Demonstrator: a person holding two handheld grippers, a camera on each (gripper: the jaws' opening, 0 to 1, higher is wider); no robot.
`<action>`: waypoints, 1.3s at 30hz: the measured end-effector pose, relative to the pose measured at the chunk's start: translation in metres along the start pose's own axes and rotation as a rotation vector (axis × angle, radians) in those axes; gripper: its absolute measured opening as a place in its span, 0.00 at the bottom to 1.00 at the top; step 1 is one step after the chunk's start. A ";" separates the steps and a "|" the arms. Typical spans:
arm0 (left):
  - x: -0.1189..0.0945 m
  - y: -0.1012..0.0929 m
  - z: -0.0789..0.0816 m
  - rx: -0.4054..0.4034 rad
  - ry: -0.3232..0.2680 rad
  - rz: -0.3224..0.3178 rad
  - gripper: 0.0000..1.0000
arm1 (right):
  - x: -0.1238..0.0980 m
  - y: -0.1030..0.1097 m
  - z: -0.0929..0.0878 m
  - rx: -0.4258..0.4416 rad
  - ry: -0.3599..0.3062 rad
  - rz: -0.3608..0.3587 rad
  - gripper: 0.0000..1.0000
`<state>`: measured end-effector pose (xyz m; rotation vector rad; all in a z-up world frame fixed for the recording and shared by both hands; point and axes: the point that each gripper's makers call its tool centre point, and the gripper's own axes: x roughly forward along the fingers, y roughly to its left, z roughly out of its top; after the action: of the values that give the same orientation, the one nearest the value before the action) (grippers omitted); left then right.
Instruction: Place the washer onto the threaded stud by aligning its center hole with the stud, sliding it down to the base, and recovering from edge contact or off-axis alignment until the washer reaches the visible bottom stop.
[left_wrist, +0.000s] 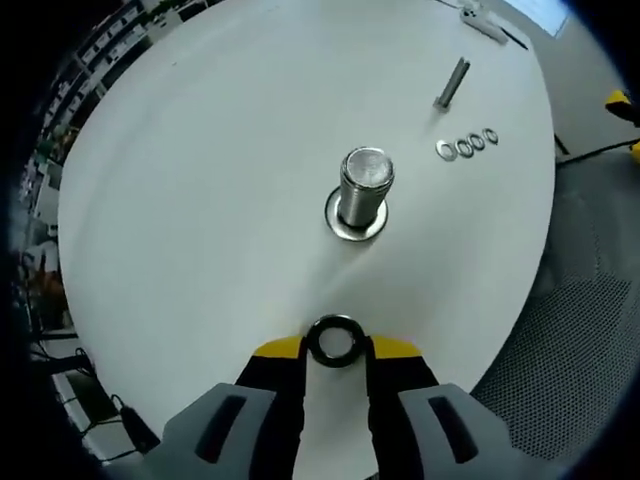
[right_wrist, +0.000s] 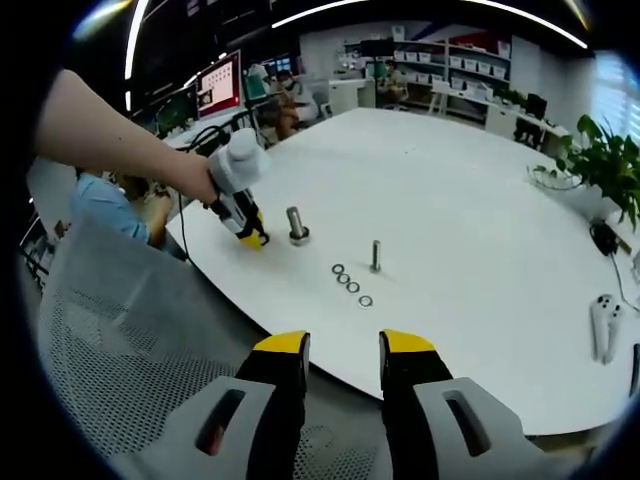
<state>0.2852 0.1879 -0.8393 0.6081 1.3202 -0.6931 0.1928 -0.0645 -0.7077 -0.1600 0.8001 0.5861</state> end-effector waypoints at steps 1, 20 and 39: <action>0.000 0.000 0.000 -0.007 0.000 0.001 0.20 | 0.000 0.000 0.000 0.000 0.001 0.001 0.30; -0.008 -0.002 0.006 -0.035 -0.109 -0.042 0.18 | -0.001 -0.002 0.001 0.004 -0.006 -0.004 0.30; -0.068 -0.007 0.055 0.083 -0.300 -0.043 0.18 | 0.000 -0.001 0.001 0.009 -0.006 0.002 0.30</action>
<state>0.3088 0.1497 -0.7642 0.5203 1.0324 -0.8433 0.1939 -0.0651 -0.7072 -0.1492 0.7975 0.5841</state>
